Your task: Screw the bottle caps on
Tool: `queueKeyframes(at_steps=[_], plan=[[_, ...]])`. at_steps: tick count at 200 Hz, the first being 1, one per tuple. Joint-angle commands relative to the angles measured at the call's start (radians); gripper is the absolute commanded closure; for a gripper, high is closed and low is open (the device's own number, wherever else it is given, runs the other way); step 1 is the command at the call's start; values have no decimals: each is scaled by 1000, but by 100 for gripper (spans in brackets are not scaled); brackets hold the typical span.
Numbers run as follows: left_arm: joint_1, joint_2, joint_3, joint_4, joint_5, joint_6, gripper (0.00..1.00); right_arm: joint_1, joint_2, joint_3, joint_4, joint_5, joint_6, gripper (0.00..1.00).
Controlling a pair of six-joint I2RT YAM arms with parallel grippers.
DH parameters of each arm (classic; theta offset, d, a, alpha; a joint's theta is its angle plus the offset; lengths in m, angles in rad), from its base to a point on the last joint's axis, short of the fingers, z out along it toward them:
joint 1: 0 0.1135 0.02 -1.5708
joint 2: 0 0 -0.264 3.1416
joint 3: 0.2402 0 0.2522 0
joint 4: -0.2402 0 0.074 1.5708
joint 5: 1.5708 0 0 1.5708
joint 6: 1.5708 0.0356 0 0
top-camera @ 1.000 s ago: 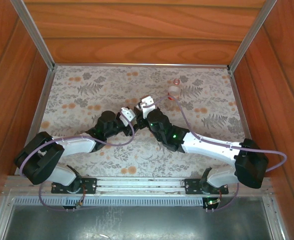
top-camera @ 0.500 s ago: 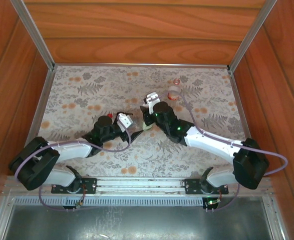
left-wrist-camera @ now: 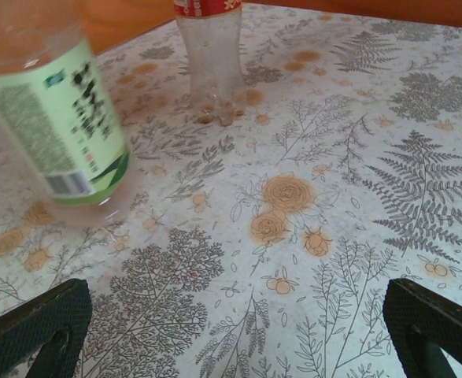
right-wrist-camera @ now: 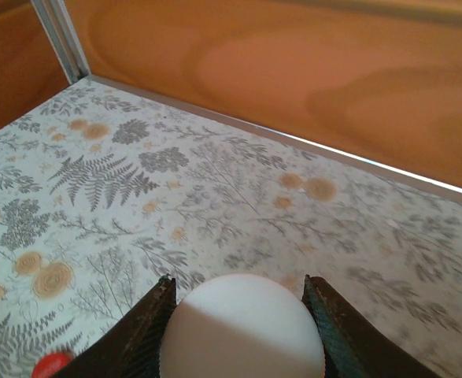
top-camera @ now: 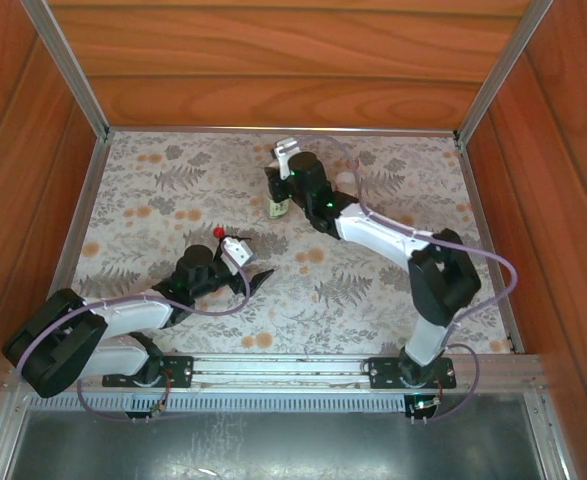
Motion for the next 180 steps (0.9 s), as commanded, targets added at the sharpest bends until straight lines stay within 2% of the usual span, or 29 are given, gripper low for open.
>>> queueKeyframes(at_steps=[1, 38, 77, 107, 150, 180], plan=[[12, -20, -9, 18, -16, -14, 0, 3, 78, 90, 5, 23, 10, 98], [19, -32, -18, 13, -14, -14, 0, 3, 197, 204, 7, 76, 14, 99], [25, -36, -17, 9, -8, -18, 0, 3, 258, 249, 7, 74, 12, 98], [29, -38, -15, 4, -6, -26, 0, 3, 245, 237, 8, 68, 13, 81], [34, -30, -2, -1, -3, -35, 0, 3, 203, 216, 25, 58, 14, 48], [37, -27, 5, -3, 6, -38, 0, 3, 155, 199, 25, 32, 6, 33]])
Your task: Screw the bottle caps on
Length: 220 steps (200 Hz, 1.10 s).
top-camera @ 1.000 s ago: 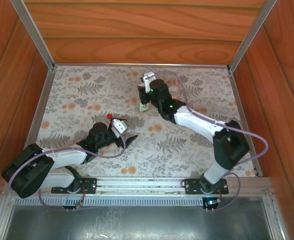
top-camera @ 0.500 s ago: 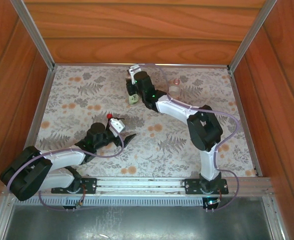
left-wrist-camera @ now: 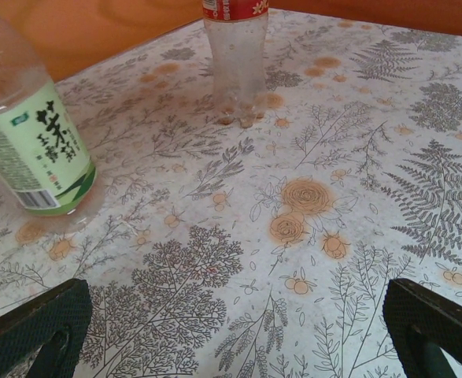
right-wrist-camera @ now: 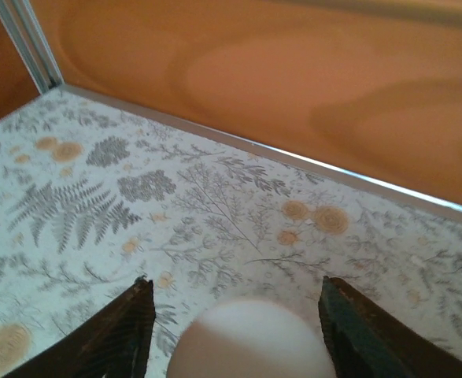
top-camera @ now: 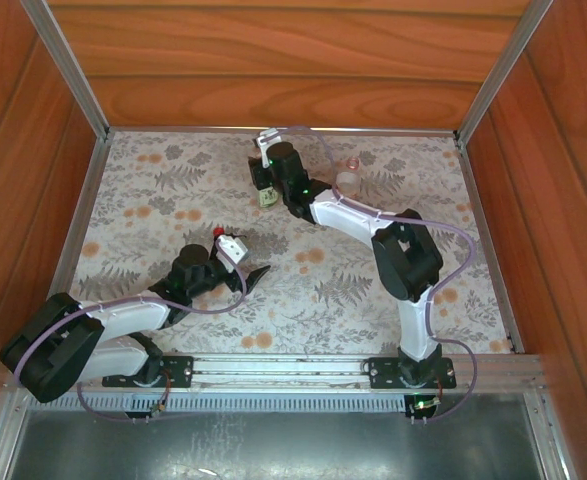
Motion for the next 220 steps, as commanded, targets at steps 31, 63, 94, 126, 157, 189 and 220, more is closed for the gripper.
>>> queueKeyframes(at_steps=[31, 63, 94, 126, 157, 189, 220], plan=[[7, 17, 35, -2, 35, -17, 0, 3, -137, -58, -13, -58, -1, 21], [7, 50, 73, -1, 68, -15, 0, 3, -237, -137, -25, -61, -15, 15], [-16, 125, 153, 17, 90, 0, 0, 4, -399, -251, -51, -54, -46, 12], [-37, 261, 249, 113, 97, -32, 0, 0, -593, -384, -89, -34, -67, 10], [-60, 387, 360, 170, 48, -88, 0, -8, -787, -499, -155, 7, -93, 4], [-71, 520, 478, 205, 28, -117, 0, -17, -981, -612, -230, 63, -104, 2], [-83, 637, 598, 214, 31, -138, 0, -21, -1134, -691, -313, 67, -101, 2]])
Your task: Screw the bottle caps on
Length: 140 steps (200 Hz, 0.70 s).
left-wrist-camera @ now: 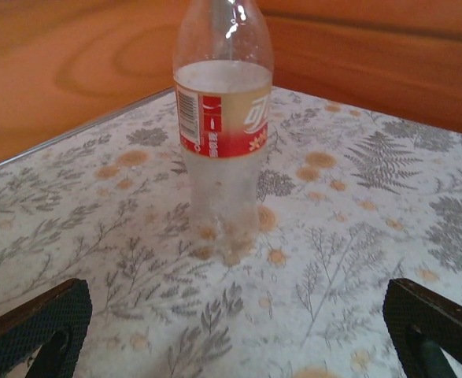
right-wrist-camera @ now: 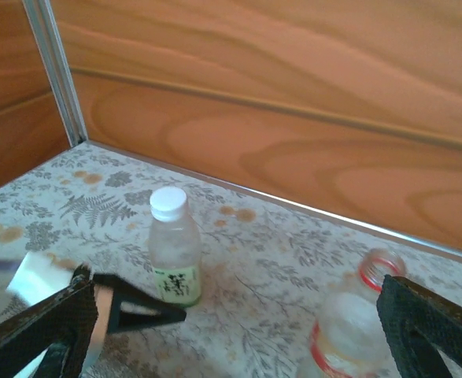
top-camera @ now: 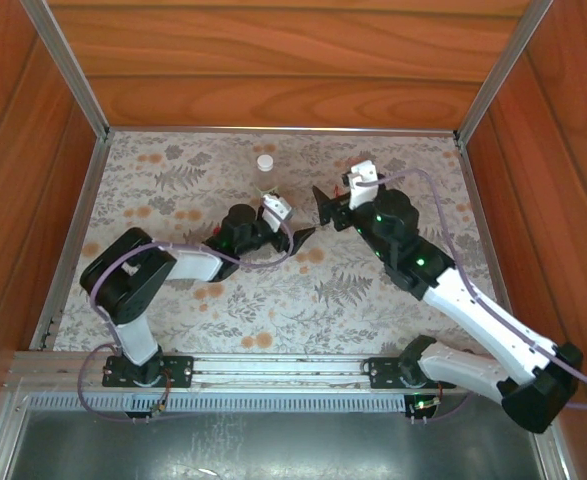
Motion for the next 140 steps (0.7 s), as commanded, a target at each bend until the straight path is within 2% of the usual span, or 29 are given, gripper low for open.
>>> queueKeyframes(at_steps=[1, 68, 140], plan=[[-17, 71, 81, 47, -6, -38, 0, -7, -87, -53, -96, 30, -13, 2], [-20, 295, 344, 47, 39, -70, 0, -7, -319, -140, -273, 41, 16, 2], [-23, 427, 528, 47, 115, -82, 0, -7, -388, -166, -326, 96, 12, 2]])
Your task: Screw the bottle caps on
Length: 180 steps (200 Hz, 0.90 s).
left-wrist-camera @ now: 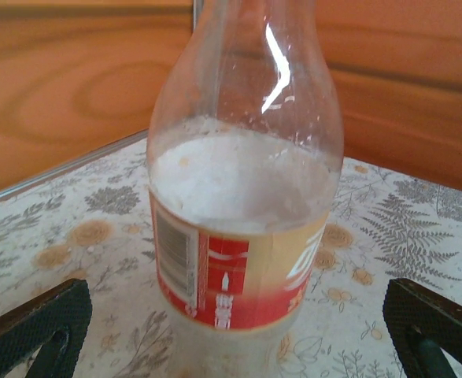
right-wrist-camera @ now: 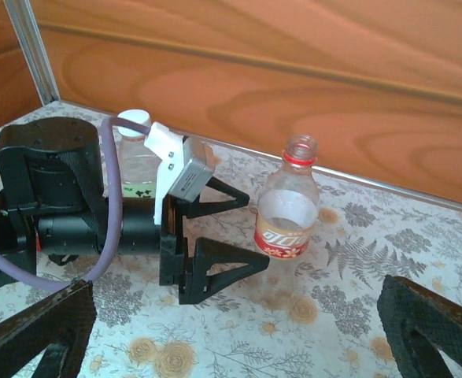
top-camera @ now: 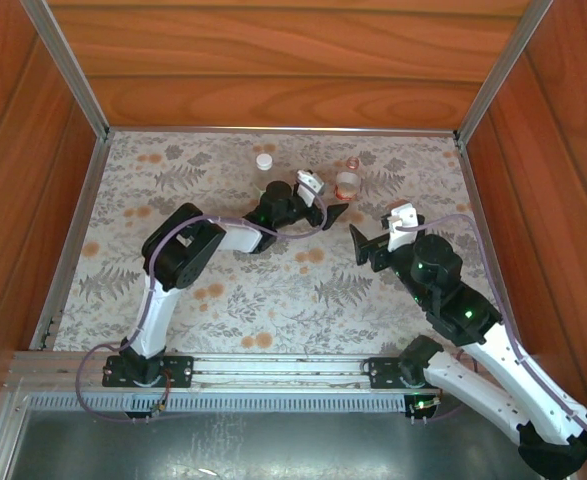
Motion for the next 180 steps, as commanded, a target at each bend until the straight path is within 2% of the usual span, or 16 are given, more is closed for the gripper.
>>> queueKeyframes(at_steps=[1, 82, 180], plan=[[-7, 34, 56, 29, 50, -14, 0, -7, -14, -21, -28, 38, 8, 2], [-8, 135, 191, 29, 81, -44, 11, -7, -49, -25, -60, 53, 18, 2], [-8, 171, 243, 29, 105, -38, 23, -8, -46, -31, -61, 57, 20, 2]])
